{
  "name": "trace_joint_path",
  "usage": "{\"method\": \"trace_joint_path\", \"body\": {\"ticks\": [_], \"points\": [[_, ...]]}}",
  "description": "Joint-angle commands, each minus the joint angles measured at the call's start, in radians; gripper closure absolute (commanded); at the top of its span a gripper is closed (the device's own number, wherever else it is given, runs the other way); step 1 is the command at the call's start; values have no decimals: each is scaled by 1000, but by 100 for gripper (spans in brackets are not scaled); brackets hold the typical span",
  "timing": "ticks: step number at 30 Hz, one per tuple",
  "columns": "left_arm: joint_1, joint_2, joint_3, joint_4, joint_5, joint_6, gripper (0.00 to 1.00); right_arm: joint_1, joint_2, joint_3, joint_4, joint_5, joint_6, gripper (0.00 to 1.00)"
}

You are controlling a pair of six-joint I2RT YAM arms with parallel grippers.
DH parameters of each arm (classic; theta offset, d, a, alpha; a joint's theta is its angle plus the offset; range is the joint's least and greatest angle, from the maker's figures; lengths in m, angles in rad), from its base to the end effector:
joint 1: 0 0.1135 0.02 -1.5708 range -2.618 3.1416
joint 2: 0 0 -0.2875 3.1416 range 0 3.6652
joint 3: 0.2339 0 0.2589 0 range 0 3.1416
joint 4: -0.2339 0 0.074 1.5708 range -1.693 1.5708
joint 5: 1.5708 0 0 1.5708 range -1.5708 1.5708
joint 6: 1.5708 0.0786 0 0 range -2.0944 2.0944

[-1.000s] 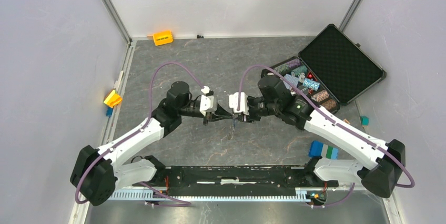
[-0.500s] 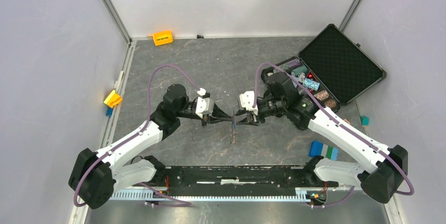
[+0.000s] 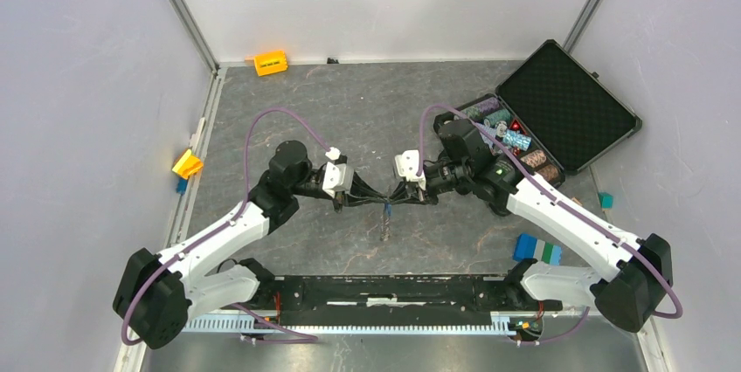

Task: Put the keys on the keyring

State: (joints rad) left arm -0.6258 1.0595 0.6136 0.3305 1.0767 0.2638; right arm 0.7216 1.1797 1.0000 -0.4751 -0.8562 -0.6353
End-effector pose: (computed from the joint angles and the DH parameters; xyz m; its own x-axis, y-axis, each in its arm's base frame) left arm 0.1564 -0.1984 0.2969 0.1672 0.0318 -0.9854 0.9768 -0.1411 0.1612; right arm 0.1623 0.2219 0.3169 0.1558 -0.3809 -0.9114 -0.9818 -0.1613 -0.1004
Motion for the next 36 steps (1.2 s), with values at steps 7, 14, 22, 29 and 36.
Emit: {"method": "trace_joint_path", "body": {"ticks": [7,14,22,29,36], "points": [[1,-28,-16,128,82,-78,98,-6,9,-9,42,-1,6,94],[1,-28,-26,161,114,-91,98,-6,28,-10,43,-24,7,96],[1,-24,-32,169,124,-92,98,-5,34,-5,41,-46,8,97],[1,-27,-35,167,117,-89,98,-6,3,0,-3,11,-35,88],[1,-22,-30,140,101,-62,98,-6,-56,-3,-80,28,-100,62]]}}
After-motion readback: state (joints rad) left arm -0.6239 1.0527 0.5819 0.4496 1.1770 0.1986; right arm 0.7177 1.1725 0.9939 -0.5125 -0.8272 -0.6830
